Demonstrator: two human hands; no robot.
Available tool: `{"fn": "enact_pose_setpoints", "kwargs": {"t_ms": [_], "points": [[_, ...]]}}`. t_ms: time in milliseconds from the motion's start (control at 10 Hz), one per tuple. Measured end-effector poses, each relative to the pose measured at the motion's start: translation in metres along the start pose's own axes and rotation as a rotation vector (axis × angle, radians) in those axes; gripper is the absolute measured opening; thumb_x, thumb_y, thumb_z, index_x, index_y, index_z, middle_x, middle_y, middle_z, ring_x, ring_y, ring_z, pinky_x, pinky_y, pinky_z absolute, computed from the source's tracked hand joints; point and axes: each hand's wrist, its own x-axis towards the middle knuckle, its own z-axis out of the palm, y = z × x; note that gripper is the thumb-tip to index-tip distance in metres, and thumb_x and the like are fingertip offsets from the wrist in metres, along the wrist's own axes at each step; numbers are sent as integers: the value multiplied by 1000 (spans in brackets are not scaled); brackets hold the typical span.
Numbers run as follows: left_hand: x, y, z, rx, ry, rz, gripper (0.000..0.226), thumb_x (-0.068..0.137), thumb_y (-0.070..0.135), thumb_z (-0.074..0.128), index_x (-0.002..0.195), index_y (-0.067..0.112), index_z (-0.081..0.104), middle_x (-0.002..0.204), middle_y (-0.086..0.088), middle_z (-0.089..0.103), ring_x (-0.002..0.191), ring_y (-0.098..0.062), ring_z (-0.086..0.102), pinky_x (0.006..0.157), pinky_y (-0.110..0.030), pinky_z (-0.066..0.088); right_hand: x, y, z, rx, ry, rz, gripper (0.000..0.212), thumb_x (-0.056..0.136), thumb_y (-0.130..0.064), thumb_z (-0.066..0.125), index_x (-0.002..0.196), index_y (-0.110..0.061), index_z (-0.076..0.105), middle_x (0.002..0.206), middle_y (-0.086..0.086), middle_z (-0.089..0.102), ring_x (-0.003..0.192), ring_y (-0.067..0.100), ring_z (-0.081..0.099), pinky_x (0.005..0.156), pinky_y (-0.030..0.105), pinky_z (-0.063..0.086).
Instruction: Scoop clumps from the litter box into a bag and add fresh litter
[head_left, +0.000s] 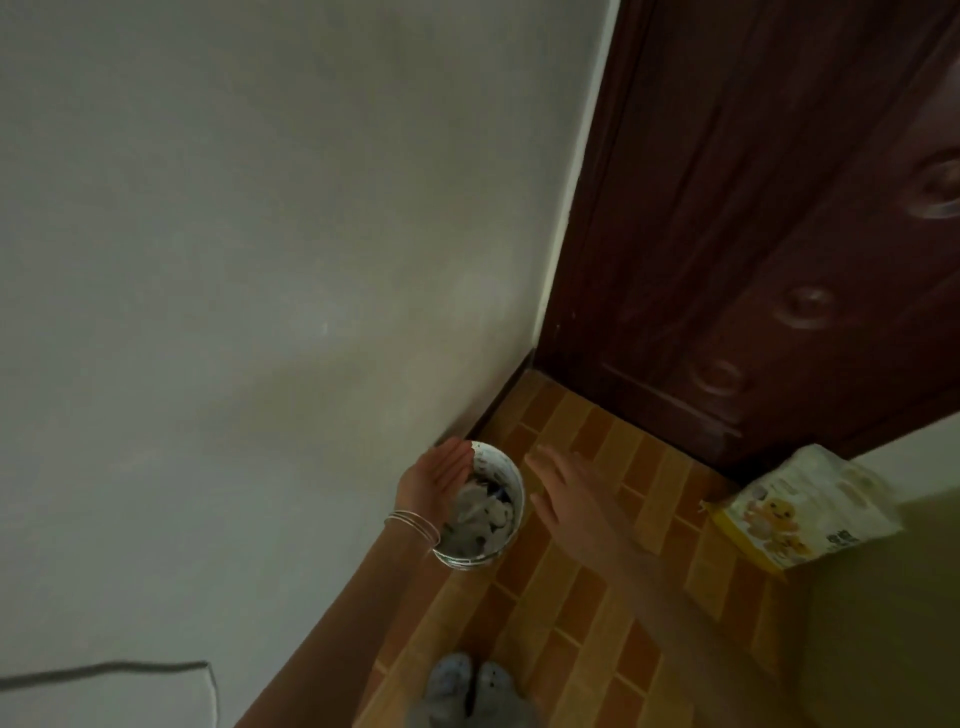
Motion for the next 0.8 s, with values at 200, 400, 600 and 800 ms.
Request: {"fn": "enact_pose_setpoints", "kwargs": {"t_ms": [200,400,600,800], "points": [[62,-17,-36,261,371,-23,18,99,10,33,109,22,42,123,-4,46,76,8,62,96,-16,44,43,18,36,21,-33,-29,45,97,-32,40,140,-18,36,145,5,36,131,22,36,105,34,32],[121,-41,-84,453,461,-198,29,92,30,55,116,16,56,138,-17,48,116,-22,50,83,-25,47,77,37,85,15,-58,-49,44,93,-27,49,135,-14,43,138,5,43,126,23,42,102,40,40],[153,-61,-100,771,387,-273,47,100,29,40,139,3,39,147,-15,36,137,-29,32,112,-34,27,94,53,132,-6,-128,-12,48,92,-29,50,137,-14,42,140,8,43,126,27,43,104,43,36],[153,-69,-104,974,380,-224,44,99,25,43,141,10,39,145,-12,40,134,-27,38,110,-34,31,96,59,149,-32,-158,4,50,93,-31,49,139,-14,39,142,7,40,129,26,39,106,44,34]]}}
